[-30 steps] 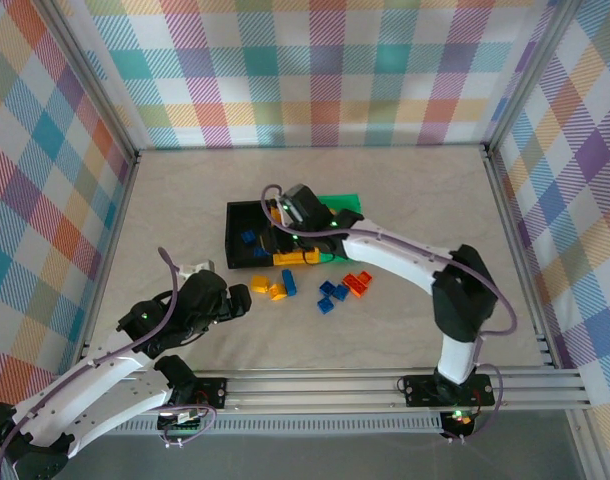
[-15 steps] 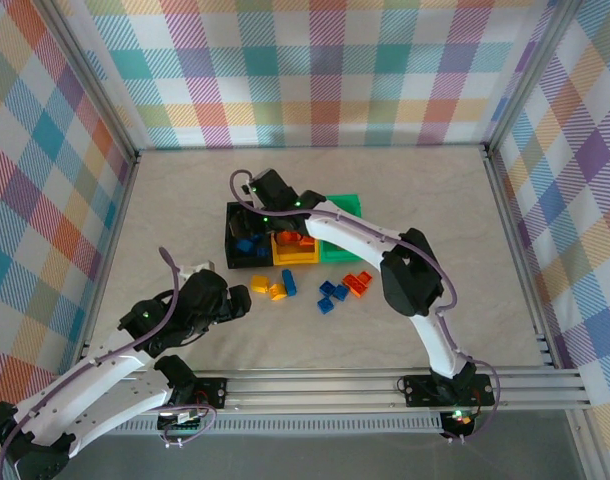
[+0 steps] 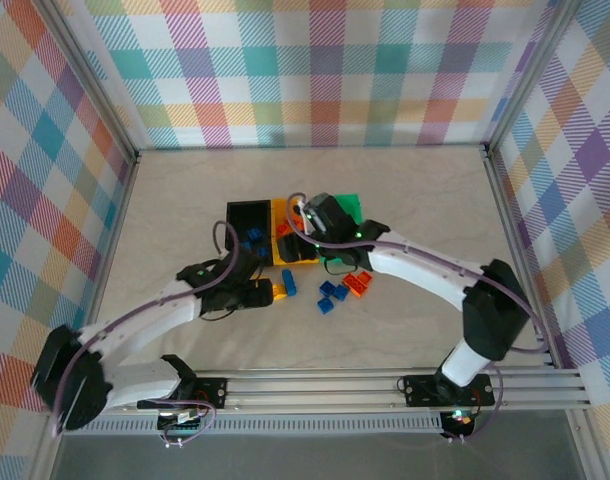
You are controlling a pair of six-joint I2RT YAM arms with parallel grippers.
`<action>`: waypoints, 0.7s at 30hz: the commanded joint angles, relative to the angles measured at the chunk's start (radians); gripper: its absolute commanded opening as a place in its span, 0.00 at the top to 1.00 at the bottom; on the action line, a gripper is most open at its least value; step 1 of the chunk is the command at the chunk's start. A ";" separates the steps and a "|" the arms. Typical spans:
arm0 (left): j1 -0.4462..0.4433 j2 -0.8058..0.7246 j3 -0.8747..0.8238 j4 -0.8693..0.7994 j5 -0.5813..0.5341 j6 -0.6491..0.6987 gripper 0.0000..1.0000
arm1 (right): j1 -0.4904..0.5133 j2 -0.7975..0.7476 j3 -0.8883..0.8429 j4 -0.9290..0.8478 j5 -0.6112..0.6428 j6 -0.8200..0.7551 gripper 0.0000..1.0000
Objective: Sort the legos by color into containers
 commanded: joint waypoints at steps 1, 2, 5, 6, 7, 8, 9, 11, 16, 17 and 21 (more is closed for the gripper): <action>0.013 0.108 0.068 0.066 -0.020 0.074 0.17 | -0.010 -0.089 -0.100 0.060 0.020 0.046 0.27; 0.013 0.140 0.080 0.074 -0.043 0.079 0.18 | -0.014 -0.114 -0.131 0.066 0.021 0.051 0.27; 0.016 0.218 0.101 0.096 -0.096 0.086 0.20 | -0.022 -0.178 -0.193 0.074 0.031 0.062 0.27; 0.018 0.240 0.105 0.104 -0.105 0.086 0.21 | -0.026 -0.194 -0.205 0.072 0.031 0.065 0.27; 0.021 0.257 0.107 0.112 -0.113 0.087 0.22 | -0.029 -0.205 -0.215 0.072 0.031 0.065 0.27; 0.027 0.273 0.108 0.122 -0.117 0.086 0.22 | -0.031 -0.216 -0.223 0.070 0.031 0.064 0.27; 0.034 0.287 0.111 0.140 -0.114 0.090 0.23 | -0.032 -0.224 -0.230 0.069 0.031 0.063 0.27; 0.042 0.313 0.115 0.158 -0.118 0.090 0.24 | -0.035 -0.236 -0.237 0.070 0.033 0.062 0.27; 0.052 0.365 0.122 0.192 -0.141 0.101 0.30 | -0.042 -0.252 -0.247 0.076 0.032 0.062 0.28; 0.054 0.375 0.122 0.196 -0.141 0.102 0.33 | -0.042 -0.254 -0.248 0.077 0.033 0.061 0.28; 0.057 0.401 0.117 0.203 -0.145 0.103 0.43 | -0.047 -0.257 -0.253 0.076 0.033 0.058 0.28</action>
